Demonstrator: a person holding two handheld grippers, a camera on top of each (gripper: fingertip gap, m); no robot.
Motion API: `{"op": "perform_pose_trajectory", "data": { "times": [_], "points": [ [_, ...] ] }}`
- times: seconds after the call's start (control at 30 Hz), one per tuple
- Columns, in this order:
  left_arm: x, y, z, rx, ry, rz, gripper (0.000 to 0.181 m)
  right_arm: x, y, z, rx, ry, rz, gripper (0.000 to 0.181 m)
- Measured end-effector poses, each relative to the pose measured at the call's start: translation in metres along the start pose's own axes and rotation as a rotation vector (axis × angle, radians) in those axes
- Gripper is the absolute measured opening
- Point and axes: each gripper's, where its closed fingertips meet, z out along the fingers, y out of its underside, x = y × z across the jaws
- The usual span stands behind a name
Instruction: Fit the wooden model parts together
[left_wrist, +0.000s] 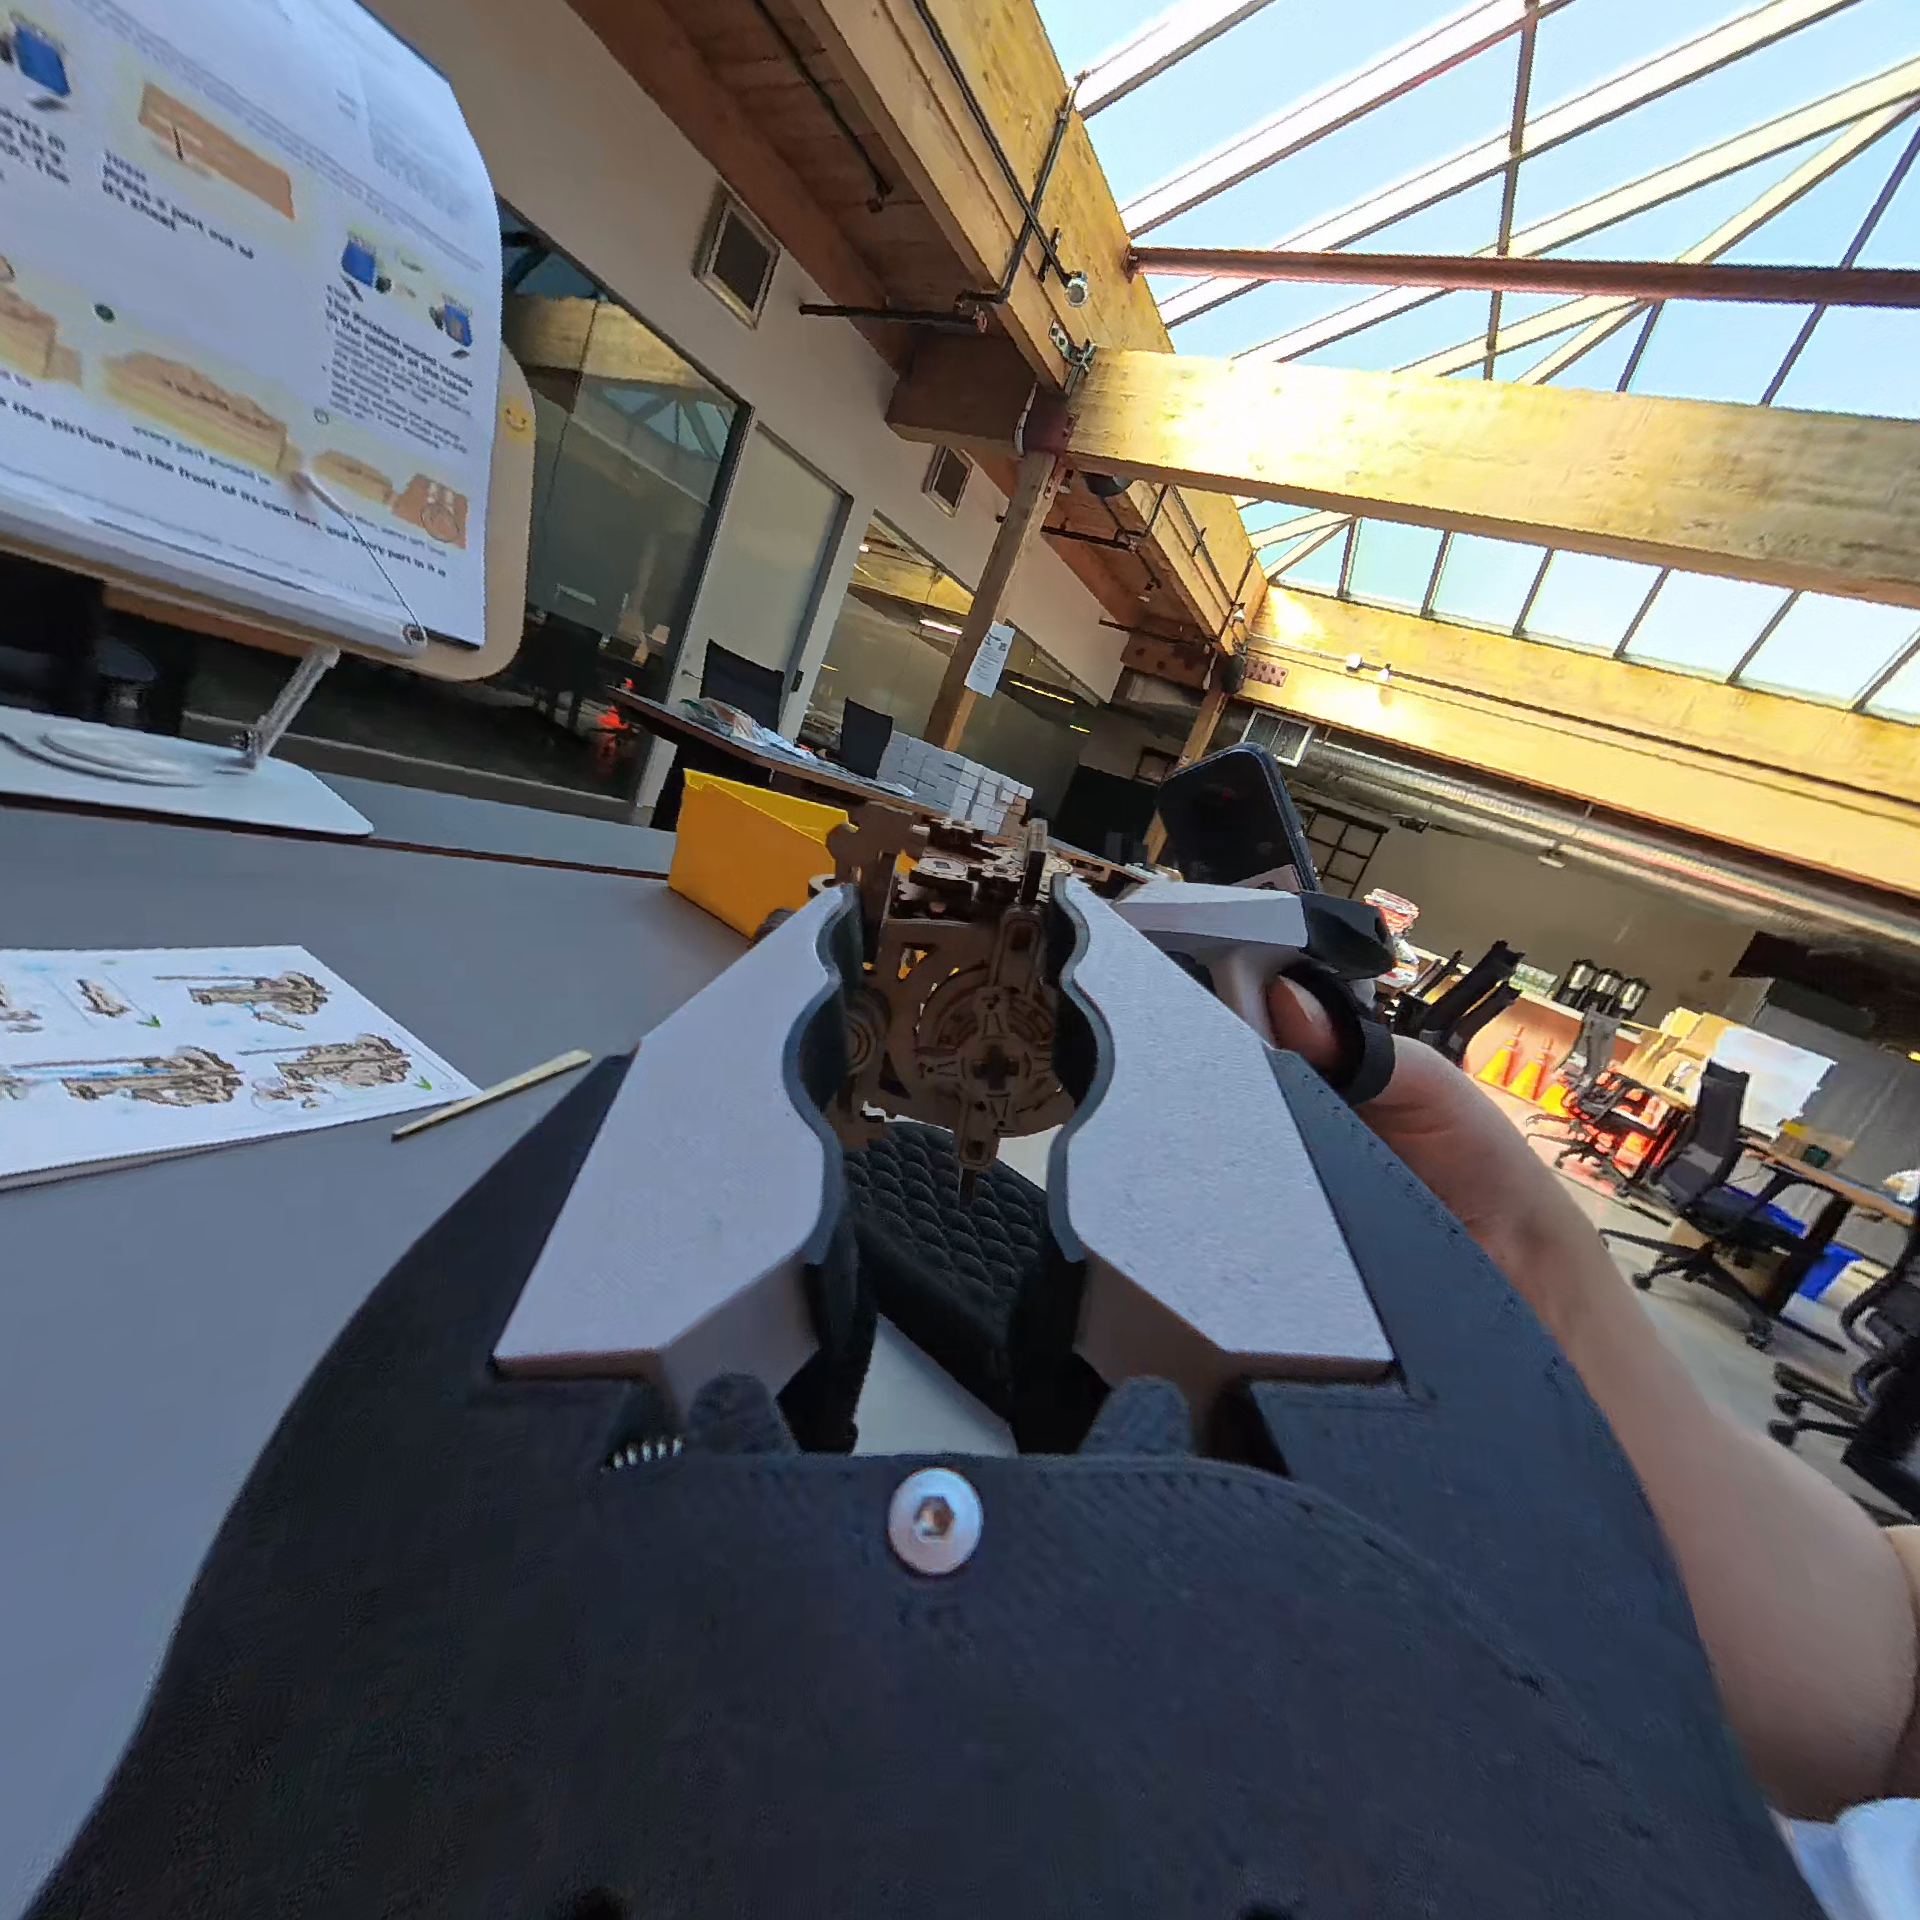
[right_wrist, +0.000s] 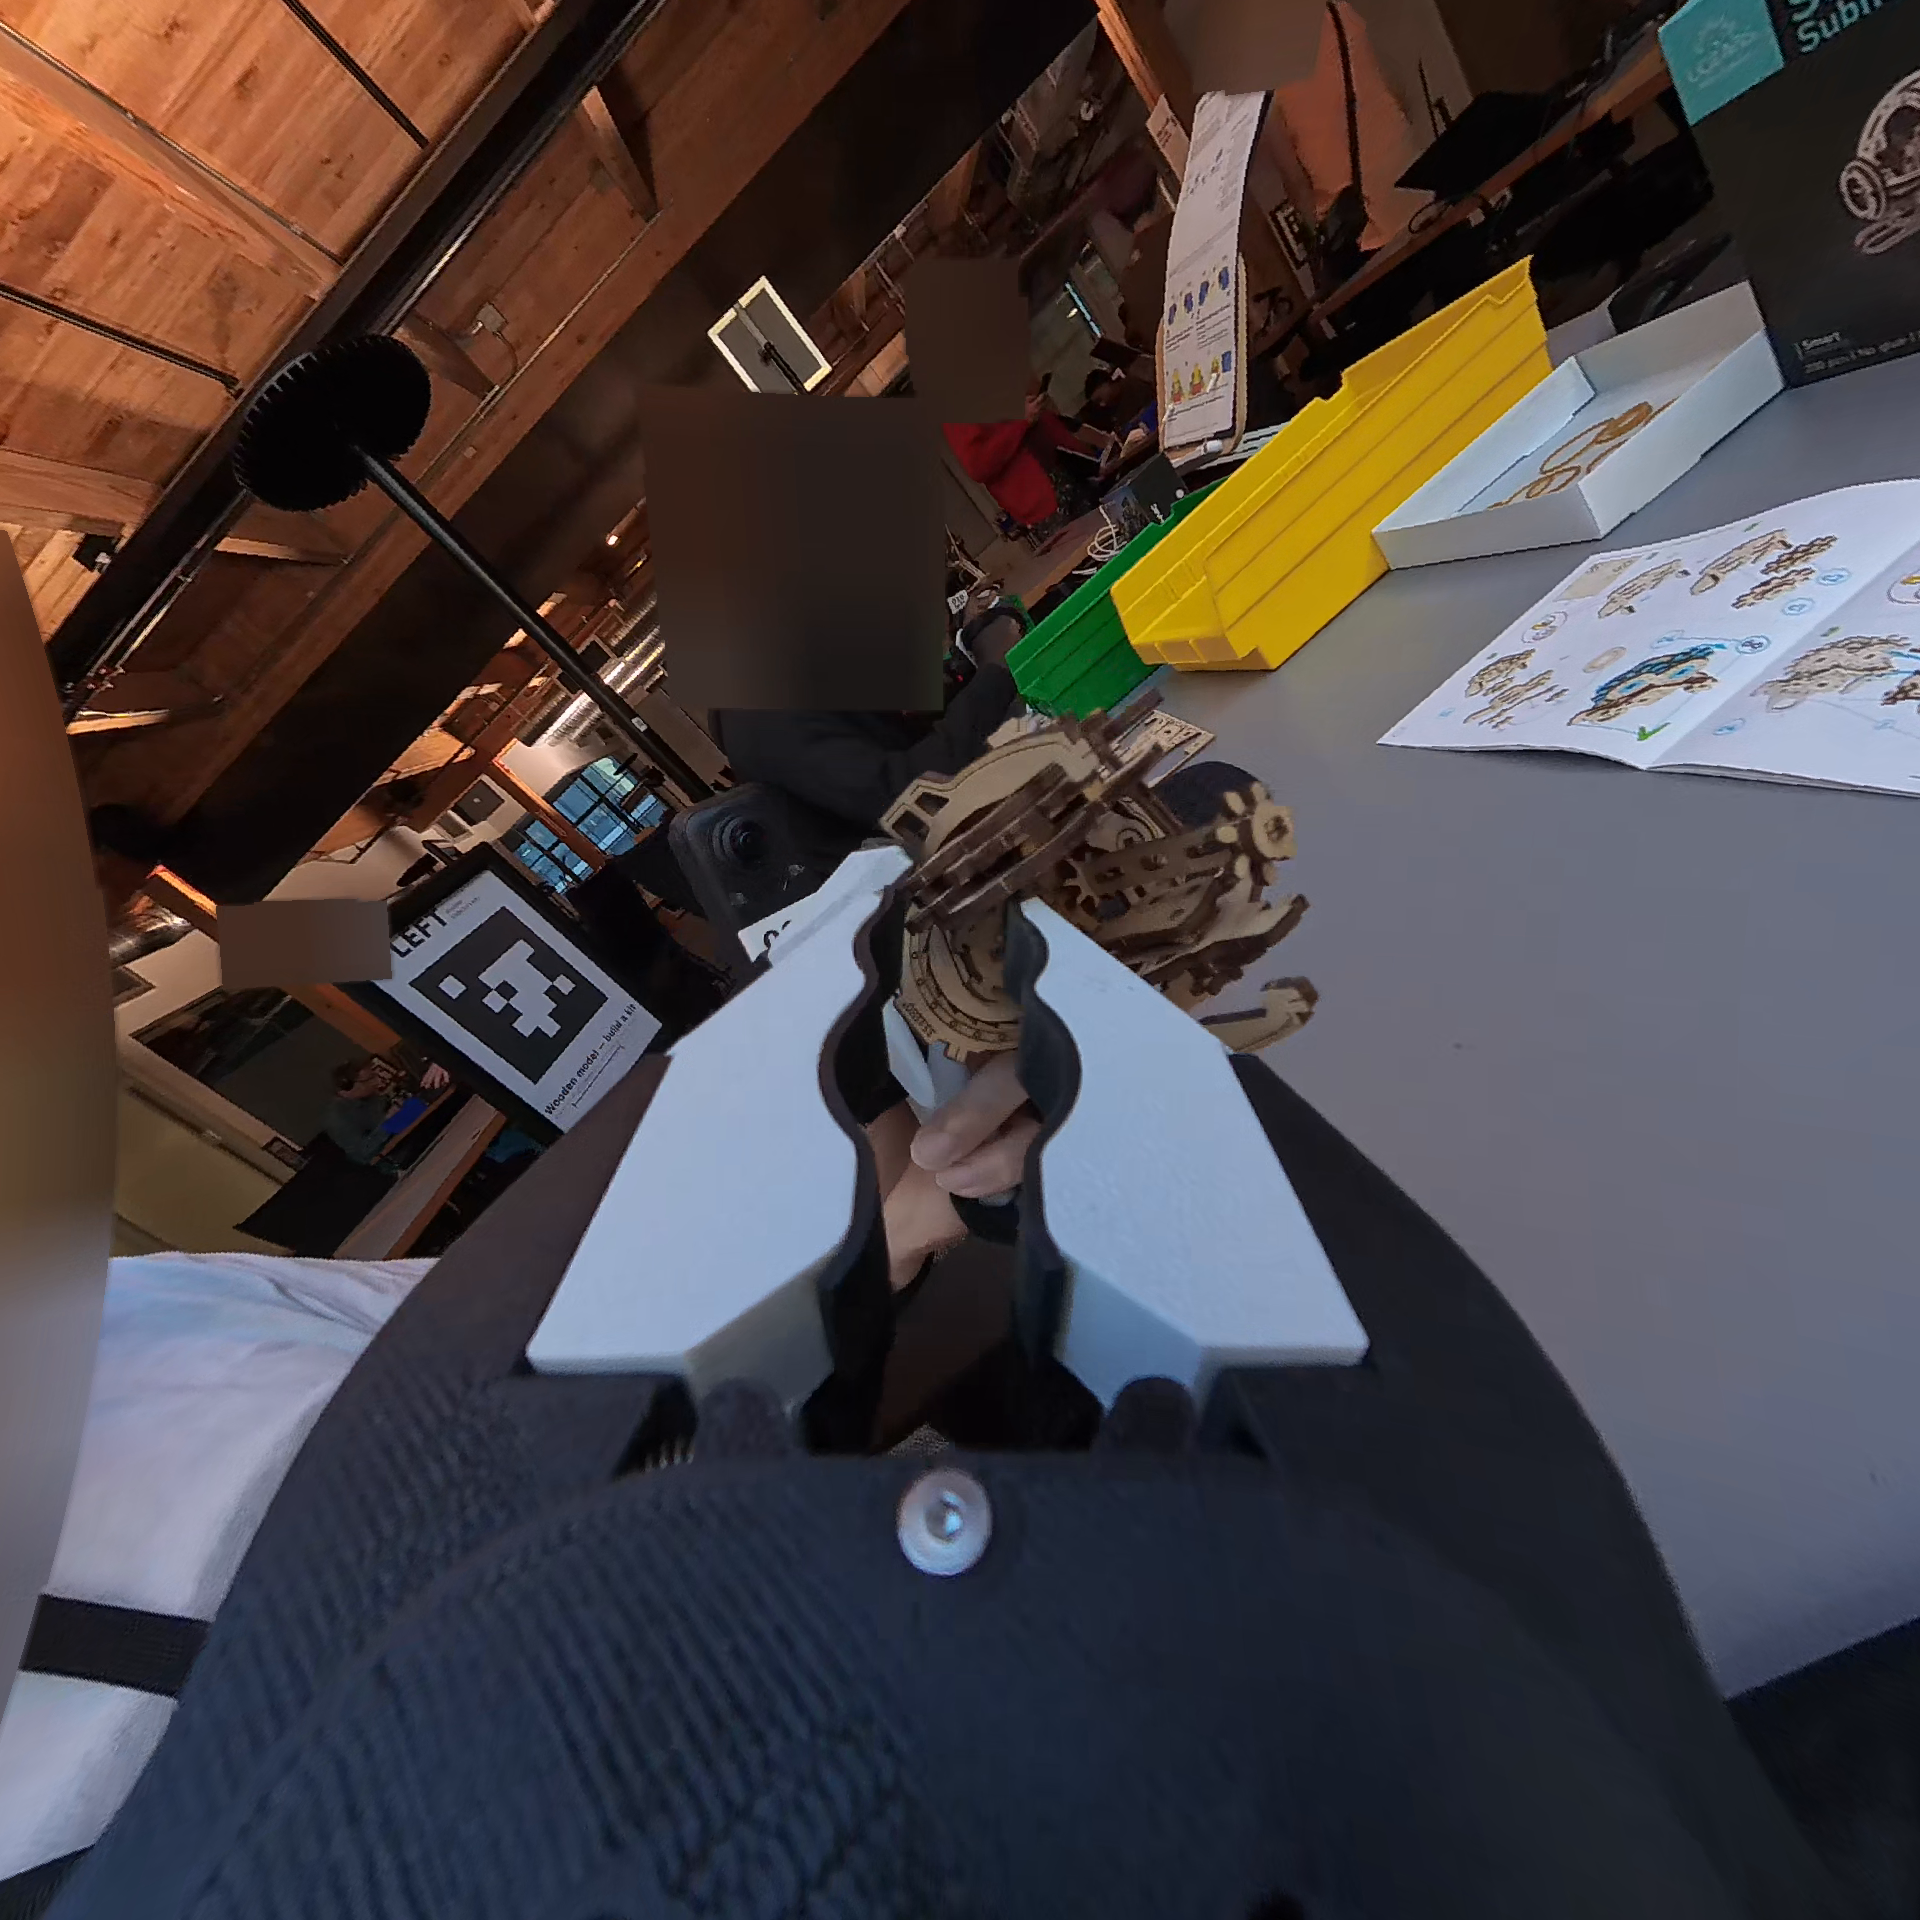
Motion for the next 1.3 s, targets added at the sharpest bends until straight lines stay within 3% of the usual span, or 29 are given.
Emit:
{"op": "perform_pose_trajectory", "data": {
  "times": [0.27,0.43,0.53,0.7,0.87,1.0,1.3],
  "points": [
    [-0.033,0.023,-0.001,-0.096,-0.009,-0.362,0.034,0.029,0.013,-0.002,-0.063,0.089,0.011,0.017],
    [-0.05,0.037,-0.004,-0.153,-0.037,-0.491,0.033,0.047,0.022,-0.005,-0.115,0.146,-0.022,0.016],
    [-0.057,0.045,-0.005,-0.195,-0.053,-0.544,0.033,0.055,0.025,-0.009,-0.153,0.221,-0.2,0.014],
    [-0.062,0.058,-0.005,-0.251,-0.053,-0.647,0.033,0.037,0.011,-0.011,-0.186,0.297,-0.922,0.017],
    [-0.061,0.069,-0.004,-0.286,-0.04,-0.731,0.034,0.048,0.026,-0.001,-0.483,0.349,-1.45,0.027],
    [-0.06,0.077,-0.003,-0.319,-0.026,-0.776,0.034,0.066,0.035,0.006,-0.653,0.353,-1.558,0.029],
    [-0.059,0.087,-0.003,-0.351,-0.012,-0.785,0.033,0.084,0.045,0.007,-0.808,0.329,-1.549,0.022]
  ]
}}
